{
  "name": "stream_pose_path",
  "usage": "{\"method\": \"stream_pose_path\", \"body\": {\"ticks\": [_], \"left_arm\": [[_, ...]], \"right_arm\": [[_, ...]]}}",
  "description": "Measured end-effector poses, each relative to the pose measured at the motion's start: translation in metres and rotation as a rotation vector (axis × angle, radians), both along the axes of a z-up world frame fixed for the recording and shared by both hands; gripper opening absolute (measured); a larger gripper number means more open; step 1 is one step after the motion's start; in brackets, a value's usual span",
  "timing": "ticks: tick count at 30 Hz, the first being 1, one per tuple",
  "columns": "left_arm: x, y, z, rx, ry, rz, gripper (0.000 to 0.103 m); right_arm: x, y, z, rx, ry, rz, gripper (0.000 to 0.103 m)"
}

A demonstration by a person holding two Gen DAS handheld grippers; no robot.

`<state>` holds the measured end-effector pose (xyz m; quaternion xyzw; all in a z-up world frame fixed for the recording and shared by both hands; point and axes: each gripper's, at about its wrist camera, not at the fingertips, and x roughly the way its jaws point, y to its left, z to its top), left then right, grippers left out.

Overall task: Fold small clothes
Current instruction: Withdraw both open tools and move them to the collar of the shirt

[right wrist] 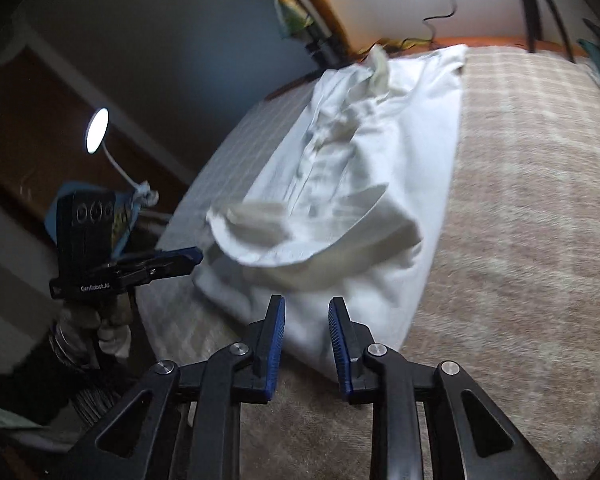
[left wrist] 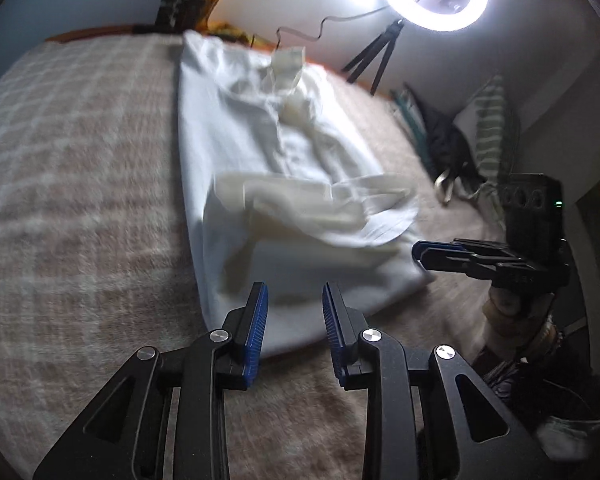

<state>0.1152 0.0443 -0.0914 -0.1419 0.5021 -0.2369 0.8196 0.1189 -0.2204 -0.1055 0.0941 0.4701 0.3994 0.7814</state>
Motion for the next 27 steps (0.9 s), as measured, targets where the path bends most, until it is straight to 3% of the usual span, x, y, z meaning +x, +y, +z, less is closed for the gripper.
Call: {"method": "stream_pose_path", "body": {"ticks": [4,10,13,18,20,24,27], "left_arm": [[0.020,-0.001,-0.002,0.019,-0.011,0.023,0.026],[0.041,0.004,0.002,0.085,-0.071,0.092,0.026],[0.048,0.010,0.003,0.124,-0.084,0.132,0.026],[0.054,0.016,0.009,0.132,-0.094,0.162,0.027],[0.056,0.015,0.013,0.133,-0.105,0.159,0.027],[0.062,0.010,0.022,0.101,-0.119,0.147,0.047],[0.072,0.007,0.030,0.069,-0.118,0.137,0.048]], "right_arm": [[0.012,0.007,-0.005,-0.010,-0.009,-0.030,0.023],[0.034,-0.011,-0.005,-0.029,-0.011,-0.225,0.023],[0.037,-0.018,-0.002,-0.085,-0.046,-0.283,0.023],[0.038,-0.024,0.004,-0.124,-0.084,-0.294,0.025],[0.039,-0.025,0.007,-0.131,-0.105,-0.302,0.033],[0.044,-0.033,0.015,-0.108,-0.117,-0.330,0.038],[0.059,-0.038,0.021,-0.095,-0.110,-0.342,0.038]]}}
